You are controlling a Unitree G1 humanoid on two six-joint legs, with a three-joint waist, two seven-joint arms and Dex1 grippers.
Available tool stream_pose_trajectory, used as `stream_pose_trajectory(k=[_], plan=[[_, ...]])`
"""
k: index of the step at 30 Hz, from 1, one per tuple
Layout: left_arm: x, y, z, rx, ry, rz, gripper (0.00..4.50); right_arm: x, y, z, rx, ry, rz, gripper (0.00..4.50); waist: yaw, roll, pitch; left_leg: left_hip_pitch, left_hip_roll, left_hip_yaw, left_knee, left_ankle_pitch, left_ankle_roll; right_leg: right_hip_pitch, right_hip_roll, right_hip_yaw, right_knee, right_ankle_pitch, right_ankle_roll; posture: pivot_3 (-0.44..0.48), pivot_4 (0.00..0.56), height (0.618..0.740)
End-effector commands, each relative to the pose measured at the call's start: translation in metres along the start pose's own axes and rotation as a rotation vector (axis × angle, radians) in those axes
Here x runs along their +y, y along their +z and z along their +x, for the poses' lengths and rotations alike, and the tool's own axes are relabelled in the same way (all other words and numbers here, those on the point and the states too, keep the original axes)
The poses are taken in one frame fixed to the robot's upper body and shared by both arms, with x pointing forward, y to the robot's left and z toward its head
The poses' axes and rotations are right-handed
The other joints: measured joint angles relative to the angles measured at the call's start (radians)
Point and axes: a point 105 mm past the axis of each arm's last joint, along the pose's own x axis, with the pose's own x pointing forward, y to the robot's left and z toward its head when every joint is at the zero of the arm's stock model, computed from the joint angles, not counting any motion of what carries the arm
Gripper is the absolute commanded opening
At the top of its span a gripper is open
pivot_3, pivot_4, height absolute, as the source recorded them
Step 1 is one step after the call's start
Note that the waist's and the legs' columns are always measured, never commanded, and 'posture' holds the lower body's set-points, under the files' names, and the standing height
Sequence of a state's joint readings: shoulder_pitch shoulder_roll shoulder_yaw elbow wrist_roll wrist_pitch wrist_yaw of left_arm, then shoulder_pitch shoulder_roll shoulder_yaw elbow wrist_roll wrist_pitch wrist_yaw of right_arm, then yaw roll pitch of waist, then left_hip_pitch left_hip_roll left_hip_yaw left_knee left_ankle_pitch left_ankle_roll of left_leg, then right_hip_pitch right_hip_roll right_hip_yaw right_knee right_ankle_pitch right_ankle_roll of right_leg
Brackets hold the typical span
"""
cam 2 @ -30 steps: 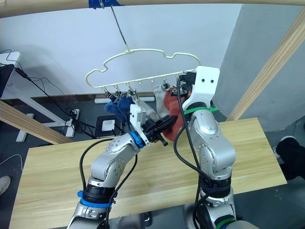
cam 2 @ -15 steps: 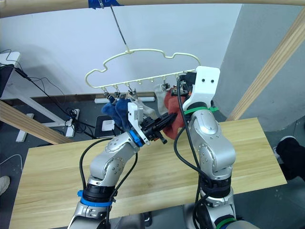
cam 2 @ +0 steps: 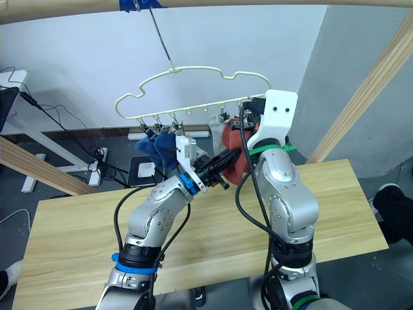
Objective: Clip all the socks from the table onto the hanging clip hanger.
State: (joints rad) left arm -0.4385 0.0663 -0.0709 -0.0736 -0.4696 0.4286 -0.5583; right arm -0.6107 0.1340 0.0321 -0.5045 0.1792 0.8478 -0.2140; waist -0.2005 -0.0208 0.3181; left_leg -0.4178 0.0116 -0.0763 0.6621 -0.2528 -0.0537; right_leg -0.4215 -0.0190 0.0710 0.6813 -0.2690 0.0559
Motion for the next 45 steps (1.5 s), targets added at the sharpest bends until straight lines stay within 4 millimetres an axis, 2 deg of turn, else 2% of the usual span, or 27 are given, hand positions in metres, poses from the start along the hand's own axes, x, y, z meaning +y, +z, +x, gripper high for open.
stream_pose_trajectory(k=[1,17,20,26,32,37,45], plan=[[-0.004,0.012,0.004,-0.05,-0.017,0.017,0.02,0.011,0.017,-0.006,-0.069,0.042,0.026,0.0,0.0,0.0,0.0,0.0,0.0,0.0,0.0,0.0,0.0,0.0,0.0,0.0,0.0,0.0,0.0,-0.306,0.281,0.74],[-0.005,0.02,0.009,-0.078,-0.024,0.007,0.02,0.009,0.016,-0.007,-0.07,0.02,0.014,0.0,0.0,0.0,0.0,0.0,-0.001,0.0,0.0,0.0,0.0,0.0,0.0,0.0,0.0,0.0,0.0,-0.306,0.276,0.74],[-0.005,0.02,0.009,-0.077,-0.026,0.011,0.0,0.008,0.017,-0.007,-0.074,0.013,0.016,0.95,0.0,0.0,0.0,0.0,0.0,0.0,0.0,0.0,0.0,0.0,0.0,0.0,0.0,0.0,0.0,-0.306,0.276,0.74],[-0.006,0.018,0.01,-0.072,-0.031,0.017,0.0,0.008,0.018,-0.007,-0.077,0.019,0.017,3.21,0.0,0.0,0.0,0.0,0.0,0.0,0.0,0.0,0.0,0.0,0.0,0.0,0.0,0.0,0.0,-0.31,0.275,0.74],[-0.005,0.015,0.011,-0.065,-0.034,0.071,0.0,0.003,0.026,-0.011,-0.103,0.015,0.018,3.21,0.0,0.0,0.0,0.0,0.0,0.0,0.0,0.0,0.0,0.0,0.0,0.0,0.0,0.0,0.0,-0.311,0.277,0.74],[-0.006,0.006,0.007,-0.016,-0.064,0.117,1.42,-0.002,0.028,-0.016,-0.11,0.021,0.014,3.24,-0.001,0.0,0.0,0.0,0.0,0.0,0.0,0.0,0.0,0.0,0.0,0.0,0.0,0.0,0.0,-0.314,0.276,0.74],[-0.008,-0.015,-0.012,0.081,-0.131,0.205,3.94,-0.016,0.032,-0.036,-0.106,0.096,-0.054,3.24,0.0,0.0,0.0,0.0,0.0,0.0,0.0,0.0,0.0,0.0,0.0,0.0,0.0,0.0,0.0,-0.314,0.273,0.74]])
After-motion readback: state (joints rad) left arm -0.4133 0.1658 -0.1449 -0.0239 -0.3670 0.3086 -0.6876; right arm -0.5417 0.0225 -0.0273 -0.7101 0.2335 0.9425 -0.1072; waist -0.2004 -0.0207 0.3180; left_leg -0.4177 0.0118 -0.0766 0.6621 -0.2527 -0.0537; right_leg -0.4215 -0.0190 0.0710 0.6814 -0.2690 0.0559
